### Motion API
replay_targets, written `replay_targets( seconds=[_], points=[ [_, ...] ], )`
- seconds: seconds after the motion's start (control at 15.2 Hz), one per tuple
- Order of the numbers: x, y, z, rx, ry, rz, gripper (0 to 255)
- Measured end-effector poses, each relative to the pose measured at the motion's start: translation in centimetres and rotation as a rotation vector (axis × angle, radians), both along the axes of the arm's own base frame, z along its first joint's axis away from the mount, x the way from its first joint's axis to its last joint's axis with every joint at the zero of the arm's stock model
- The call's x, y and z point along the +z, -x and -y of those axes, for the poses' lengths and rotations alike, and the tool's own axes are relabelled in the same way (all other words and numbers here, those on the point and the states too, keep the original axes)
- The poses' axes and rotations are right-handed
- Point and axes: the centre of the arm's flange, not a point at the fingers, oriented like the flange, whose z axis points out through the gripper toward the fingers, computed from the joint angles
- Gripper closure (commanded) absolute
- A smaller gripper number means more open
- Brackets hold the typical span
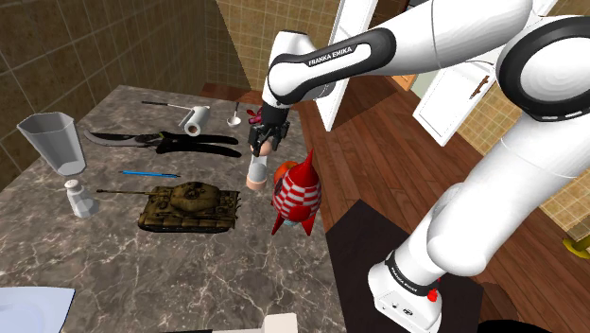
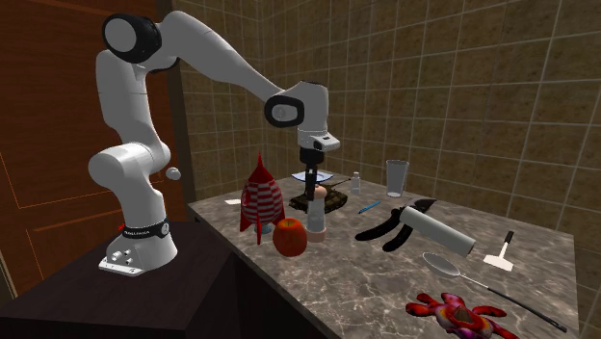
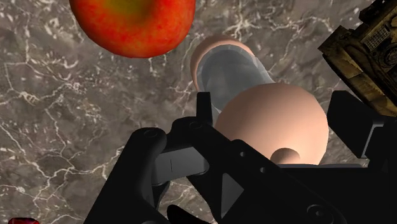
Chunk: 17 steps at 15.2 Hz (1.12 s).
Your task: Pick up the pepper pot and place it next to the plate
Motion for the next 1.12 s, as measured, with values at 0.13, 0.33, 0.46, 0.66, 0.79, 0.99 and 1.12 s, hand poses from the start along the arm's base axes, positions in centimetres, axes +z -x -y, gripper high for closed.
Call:
replay_targets(
  seconds=[0.13, 0.33, 0.46, 0.66, 0.79, 0.99, 1.12],
  points=[
    [0.0, 0.0, 0.0, 0.000, 0.000, 0.000, 255],
    [0.0, 0.0, 0.0, 0.000, 0.000, 0.000, 255],
    [0.0, 0.0, 0.0, 0.000, 0.000, 0.000, 255],
    [0.6, 0.0, 0.0, 0.000, 0.000, -0.001, 255],
    [1.5, 0.0, 0.0, 0.000, 0.000, 0.000, 255],
    [3.1, 0.0, 0.1, 0.000, 0.000, 0.000, 255],
    [4.1, 0.0, 0.1, 0.000, 0.000, 0.000, 255]
  ],
)
